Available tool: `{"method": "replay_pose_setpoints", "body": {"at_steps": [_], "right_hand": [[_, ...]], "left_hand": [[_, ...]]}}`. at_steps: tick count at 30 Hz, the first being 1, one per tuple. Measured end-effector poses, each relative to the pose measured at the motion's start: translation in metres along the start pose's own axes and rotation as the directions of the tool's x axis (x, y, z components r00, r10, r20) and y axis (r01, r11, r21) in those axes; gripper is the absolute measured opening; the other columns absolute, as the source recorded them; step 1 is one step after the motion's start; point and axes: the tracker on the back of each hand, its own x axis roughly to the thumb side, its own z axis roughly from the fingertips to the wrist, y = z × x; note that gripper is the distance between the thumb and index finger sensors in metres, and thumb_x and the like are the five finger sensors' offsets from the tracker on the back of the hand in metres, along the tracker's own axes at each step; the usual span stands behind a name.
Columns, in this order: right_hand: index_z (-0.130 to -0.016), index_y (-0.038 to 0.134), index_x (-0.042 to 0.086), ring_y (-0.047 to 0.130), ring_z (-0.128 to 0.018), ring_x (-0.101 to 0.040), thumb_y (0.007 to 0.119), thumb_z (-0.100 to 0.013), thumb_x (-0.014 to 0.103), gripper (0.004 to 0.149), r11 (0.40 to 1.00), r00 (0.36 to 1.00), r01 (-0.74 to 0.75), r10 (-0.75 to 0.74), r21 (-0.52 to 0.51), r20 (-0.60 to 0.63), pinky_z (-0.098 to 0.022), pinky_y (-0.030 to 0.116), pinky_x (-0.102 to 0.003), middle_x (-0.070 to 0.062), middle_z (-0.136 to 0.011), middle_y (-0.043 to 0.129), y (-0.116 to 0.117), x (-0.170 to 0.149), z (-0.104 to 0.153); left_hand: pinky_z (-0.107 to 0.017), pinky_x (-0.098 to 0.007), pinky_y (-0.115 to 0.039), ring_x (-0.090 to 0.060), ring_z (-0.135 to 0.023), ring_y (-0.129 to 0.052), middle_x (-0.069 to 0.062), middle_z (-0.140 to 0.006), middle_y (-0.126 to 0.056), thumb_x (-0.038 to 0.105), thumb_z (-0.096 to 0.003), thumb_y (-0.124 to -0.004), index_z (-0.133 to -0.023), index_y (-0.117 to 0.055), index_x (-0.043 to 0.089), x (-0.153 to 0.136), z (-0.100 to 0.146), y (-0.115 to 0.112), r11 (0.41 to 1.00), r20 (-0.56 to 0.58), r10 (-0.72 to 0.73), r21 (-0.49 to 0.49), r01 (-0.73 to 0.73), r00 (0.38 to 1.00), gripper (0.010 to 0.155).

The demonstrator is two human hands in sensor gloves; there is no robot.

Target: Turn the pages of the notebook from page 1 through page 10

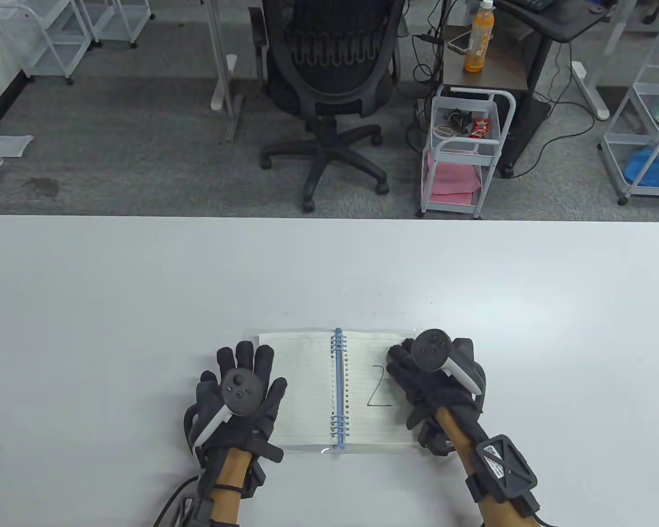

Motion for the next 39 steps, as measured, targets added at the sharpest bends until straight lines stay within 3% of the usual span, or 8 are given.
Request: {"method": "replay_pose_setpoints", "body": {"at_steps": [9,13,17,25,28,32,36,39], "right_hand": [[-0.109,0.043,0.032,0.081,-0.021,-0.003,0.064,-0.060,0.051,0.056,0.999,0.996,-0.039,0.039,-0.002,-0.084,-0.017,0.079,-0.030,-0.009,-0.115,0.037,0.001,-0.009,-0.009],[-0.110,0.038,0.026,0.080,-0.021,-0.001,0.063,-0.060,0.052,0.062,1.000,0.996,-0.026,0.027,0.007,-0.088,-0.017,0.079,-0.028,-0.012,-0.115,0.033,0.001,-0.011,-0.010],[-0.109,0.045,0.029,0.082,-0.022,-0.003,0.066,-0.059,0.052,0.059,1.000,0.998,-0.009,0.008,-0.012,-0.067,-0.017,0.079,-0.030,-0.017,-0.114,0.034,0.000,-0.011,-0.008],[-0.103,0.069,0.026,0.087,-0.027,-0.010,0.063,-0.060,0.053,0.051,0.979,0.979,0.199,-0.201,0.035,0.038,-0.018,0.081,-0.034,-0.018,-0.115,0.034,-0.016,-0.006,0.004],[-0.095,0.081,0.020,0.088,-0.022,-0.011,0.060,-0.061,0.053,0.052,0.950,0.950,0.286,-0.299,0.126,0.092,-0.015,0.082,-0.034,-0.017,-0.112,0.054,-0.021,0.001,0.011],[-0.096,0.080,0.019,0.090,-0.022,-0.012,0.057,-0.062,0.054,0.054,0.855,0.863,0.422,-0.480,0.300,0.155,-0.015,0.082,-0.036,-0.021,-0.104,0.074,-0.016,0.013,0.017],[-0.103,0.071,0.020,0.090,-0.026,-0.015,0.055,-0.063,0.055,0.055,0.768,0.786,0.461,-0.586,0.445,0.197,-0.018,0.083,-0.038,-0.026,-0.105,0.070,-0.003,0.032,0.022],[-0.107,0.064,0.021,0.091,-0.031,-0.018,0.054,-0.064,0.053,0.055,0.762,0.766,0.425,-0.591,0.488,0.254,-0.022,0.083,-0.040,-0.026,-0.111,0.059,0.010,0.050,0.029]], "left_hand": [[-0.065,-0.055,0.009,-0.026,-0.107,0.018,0.004,-0.119,0.008,0.065,-0.0606,-0.040,-0.118,-0.008,0.041,0.000,0.000,-0.001,1.000,-0.002,0.011,-0.012,-0.011,1.000,0.070],[-0.065,-0.055,0.009,-0.026,-0.108,0.018,0.004,-0.119,0.007,0.065,-0.0607,-0.040,-0.118,-0.008,0.041,0.000,-0.001,-0.001,1.000,0.004,0.010,-0.011,-0.010,1.000,0.070],[-0.065,-0.055,0.009,-0.027,-0.108,0.018,0.004,-0.120,0.007,0.065,-0.0607,-0.040,-0.118,-0.008,0.041,0.000,-0.002,-0.002,1.000,0.003,0.009,-0.015,-0.008,1.000,0.070],[-0.065,-0.055,0.009,-0.026,-0.108,0.018,0.003,-0.120,0.007,0.065,-0.0607,-0.040,-0.118,-0.008,0.041,-0.003,-0.002,-0.001,1.000,-0.004,0.026,-0.016,-0.026,1.000,0.070],[-0.065,-0.055,0.009,-0.026,-0.107,0.019,0.003,-0.119,0.007,0.065,-0.0607,-0.040,-0.118,-0.008,0.041,-0.003,-0.002,-0.001,0.999,-0.006,0.028,-0.015,-0.028,1.000,0.070],[-0.065,-0.055,0.009,-0.026,-0.107,0.019,0.003,-0.119,0.008,0.065,-0.0607,-0.040,-0.118,-0.008,0.041,-0.004,-0.001,0.000,0.999,-0.004,0.038,-0.007,-0.038,0.999,0.070],[-0.065,-0.055,0.009,-0.026,-0.107,0.019,0.003,-0.119,0.008,0.065,-0.0607,-0.040,-0.118,-0.008,0.041,-0.006,0.001,0.004,0.998,-0.003,0.058,0.009,-0.058,0.998,0.070],[-0.065,-0.055,0.009,-0.026,-0.107,0.019,0.003,-0.119,0.008,0.065,-0.0608,-0.040,-0.118,-0.008,0.041,-0.008,0.003,0.007,0.997,0.000,0.078,0.019,-0.078,0.997,0.070]]}}
